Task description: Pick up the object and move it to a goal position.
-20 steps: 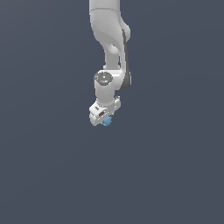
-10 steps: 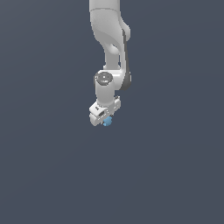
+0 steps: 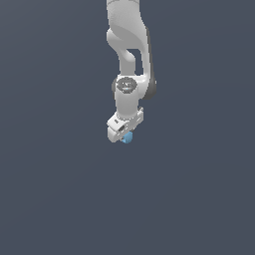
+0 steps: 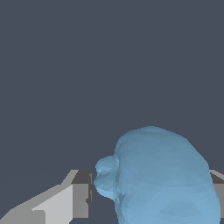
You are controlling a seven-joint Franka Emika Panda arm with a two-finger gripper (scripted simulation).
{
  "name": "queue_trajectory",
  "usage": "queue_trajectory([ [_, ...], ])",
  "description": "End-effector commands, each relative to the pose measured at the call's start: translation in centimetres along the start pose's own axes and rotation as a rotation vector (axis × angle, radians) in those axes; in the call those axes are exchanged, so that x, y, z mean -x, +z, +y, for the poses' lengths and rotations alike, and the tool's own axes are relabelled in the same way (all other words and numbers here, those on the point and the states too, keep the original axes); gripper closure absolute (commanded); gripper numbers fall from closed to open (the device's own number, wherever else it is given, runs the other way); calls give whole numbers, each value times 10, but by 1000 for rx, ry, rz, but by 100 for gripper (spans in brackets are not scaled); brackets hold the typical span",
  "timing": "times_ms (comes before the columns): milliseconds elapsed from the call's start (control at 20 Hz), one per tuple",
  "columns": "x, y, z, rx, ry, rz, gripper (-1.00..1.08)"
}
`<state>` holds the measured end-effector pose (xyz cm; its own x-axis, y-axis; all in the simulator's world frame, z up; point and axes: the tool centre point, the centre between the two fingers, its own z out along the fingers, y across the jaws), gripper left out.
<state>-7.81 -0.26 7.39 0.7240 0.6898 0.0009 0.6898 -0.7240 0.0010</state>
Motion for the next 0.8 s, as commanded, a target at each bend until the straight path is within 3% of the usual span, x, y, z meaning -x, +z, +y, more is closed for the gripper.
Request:
queue_trajectory([
  [0,-15,-13,-6,0,-1,0,108],
  [750,-118,-101,-44,-1,0,-1,108],
])
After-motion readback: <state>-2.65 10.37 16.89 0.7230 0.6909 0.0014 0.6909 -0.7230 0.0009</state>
